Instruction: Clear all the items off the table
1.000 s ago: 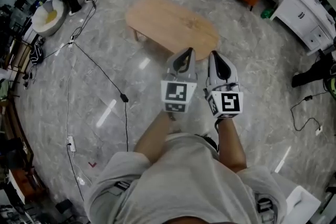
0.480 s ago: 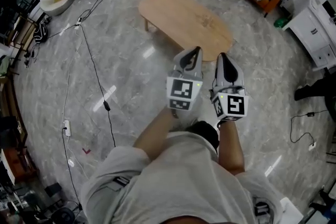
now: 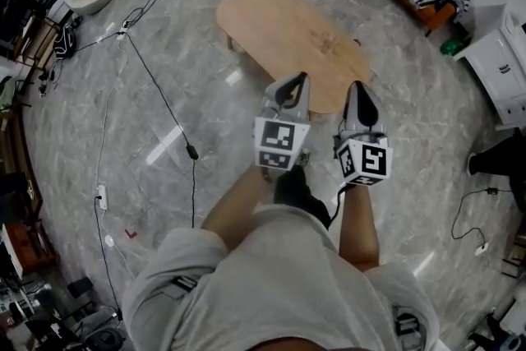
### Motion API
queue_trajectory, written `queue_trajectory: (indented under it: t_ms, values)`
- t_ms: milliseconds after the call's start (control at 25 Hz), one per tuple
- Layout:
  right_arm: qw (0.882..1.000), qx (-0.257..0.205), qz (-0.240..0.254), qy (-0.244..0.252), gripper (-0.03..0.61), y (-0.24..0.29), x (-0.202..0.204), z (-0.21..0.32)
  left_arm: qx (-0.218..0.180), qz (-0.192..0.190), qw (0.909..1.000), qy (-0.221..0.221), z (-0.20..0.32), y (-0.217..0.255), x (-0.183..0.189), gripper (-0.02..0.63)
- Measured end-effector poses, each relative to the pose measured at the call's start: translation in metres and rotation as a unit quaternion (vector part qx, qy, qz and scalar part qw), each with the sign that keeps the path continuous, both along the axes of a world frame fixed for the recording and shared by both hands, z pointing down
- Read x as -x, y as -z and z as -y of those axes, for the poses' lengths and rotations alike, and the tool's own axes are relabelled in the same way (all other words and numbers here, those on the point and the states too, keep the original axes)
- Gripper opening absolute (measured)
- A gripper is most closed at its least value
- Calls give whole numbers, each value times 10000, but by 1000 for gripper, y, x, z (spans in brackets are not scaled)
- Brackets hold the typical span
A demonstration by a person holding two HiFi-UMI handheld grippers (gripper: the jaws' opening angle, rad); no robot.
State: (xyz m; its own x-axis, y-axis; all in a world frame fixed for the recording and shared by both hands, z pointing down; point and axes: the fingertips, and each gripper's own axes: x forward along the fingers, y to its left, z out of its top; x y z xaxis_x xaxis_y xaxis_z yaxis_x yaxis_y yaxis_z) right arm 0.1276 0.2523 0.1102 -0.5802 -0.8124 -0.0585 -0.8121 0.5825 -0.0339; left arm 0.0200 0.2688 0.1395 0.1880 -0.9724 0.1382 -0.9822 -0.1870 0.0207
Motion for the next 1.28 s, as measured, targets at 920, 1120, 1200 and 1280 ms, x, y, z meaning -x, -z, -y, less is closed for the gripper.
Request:
queue_trajectory:
  t_ms: [920, 1120, 1200, 1280]
  values:
    - [9953, 859, 188, -411, 6, -78, -4, 233, 1064, 180, 9941, 113, 219, -73, 39, 20]
    - [9898, 1228, 74, -718, 6, -130, -6, 283, 1473, 197, 9883, -334, 277, -122, 23, 20]
    - [9874, 1365, -26, -796, 6, -147, -6, 296, 1682, 106, 9848, -429, 296, -142, 22, 20]
    - [9852, 1490, -152, -829, 6, -166, -3, 314, 1898, 21, 9805, -512, 316, -166, 23, 20]
